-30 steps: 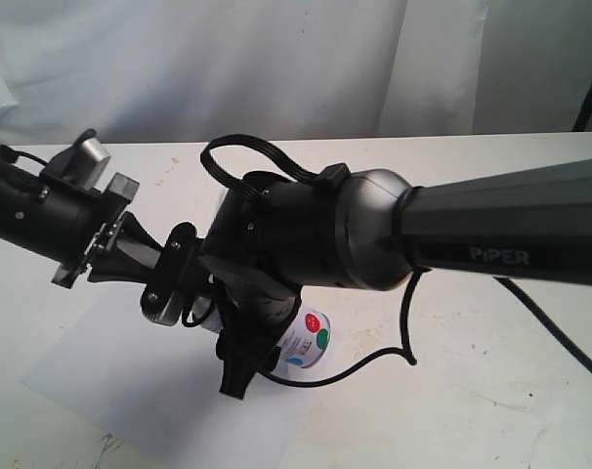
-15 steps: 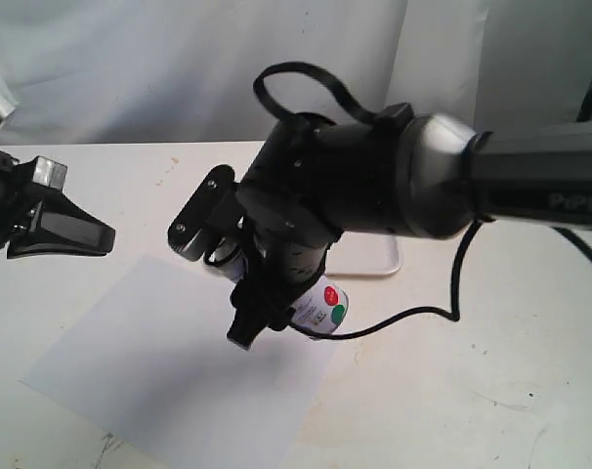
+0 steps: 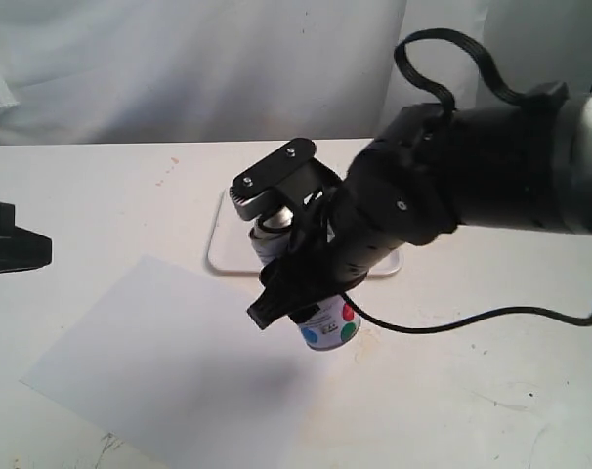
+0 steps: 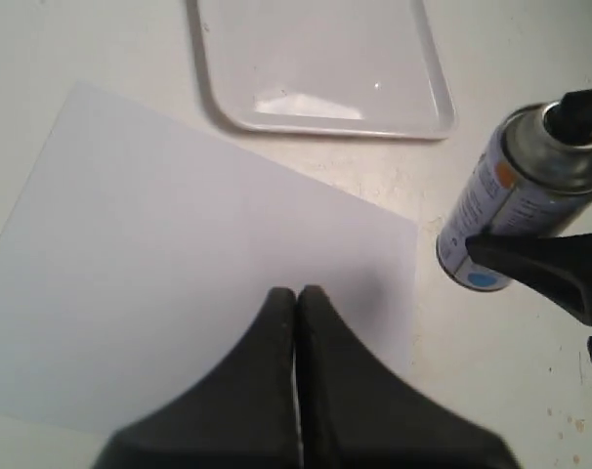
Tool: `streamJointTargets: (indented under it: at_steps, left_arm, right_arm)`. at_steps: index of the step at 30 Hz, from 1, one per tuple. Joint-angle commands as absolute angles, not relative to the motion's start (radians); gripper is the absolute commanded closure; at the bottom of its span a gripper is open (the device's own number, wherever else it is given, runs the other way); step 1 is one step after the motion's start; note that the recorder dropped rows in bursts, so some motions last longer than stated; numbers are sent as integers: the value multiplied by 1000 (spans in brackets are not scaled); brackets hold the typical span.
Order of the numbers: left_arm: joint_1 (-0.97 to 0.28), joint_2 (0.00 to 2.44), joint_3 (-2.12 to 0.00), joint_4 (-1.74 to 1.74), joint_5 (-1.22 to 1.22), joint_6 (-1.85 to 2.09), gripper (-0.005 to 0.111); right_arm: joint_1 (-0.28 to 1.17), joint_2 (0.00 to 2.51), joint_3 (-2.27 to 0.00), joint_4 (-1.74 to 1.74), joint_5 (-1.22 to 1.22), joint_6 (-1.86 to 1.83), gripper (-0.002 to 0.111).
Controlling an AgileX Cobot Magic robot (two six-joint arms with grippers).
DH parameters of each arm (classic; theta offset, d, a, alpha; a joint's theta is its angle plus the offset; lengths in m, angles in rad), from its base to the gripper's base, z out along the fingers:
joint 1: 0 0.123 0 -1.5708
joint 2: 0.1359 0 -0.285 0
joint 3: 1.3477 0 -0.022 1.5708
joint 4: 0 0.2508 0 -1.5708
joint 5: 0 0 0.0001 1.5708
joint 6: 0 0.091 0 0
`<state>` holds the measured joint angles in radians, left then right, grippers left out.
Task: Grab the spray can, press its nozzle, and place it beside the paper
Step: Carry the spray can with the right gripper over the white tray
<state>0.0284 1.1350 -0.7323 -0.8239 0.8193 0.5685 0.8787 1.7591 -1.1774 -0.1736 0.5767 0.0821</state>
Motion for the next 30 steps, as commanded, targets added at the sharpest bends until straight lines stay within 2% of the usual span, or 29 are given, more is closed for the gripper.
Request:
streamJointTargets:
  at_steps: [1,8,18,30]
  left_arm:
    - [31,1021,-637,-820,731,554,107]
    - [31,783,-496,-802,628,546,107]
    - [31,653,-456,-783,604,525,107]
    - [31,520,-456,-770,652,530,107]
  right_arm:
    - [832,1653,-1067,-166,427,134,108]
    - [698,1535,-882,-85,73,150,108]
    - [553,1620,-814,-92,-362,190,108]
    - [547,1866,-1040,-128,-380,166,108]
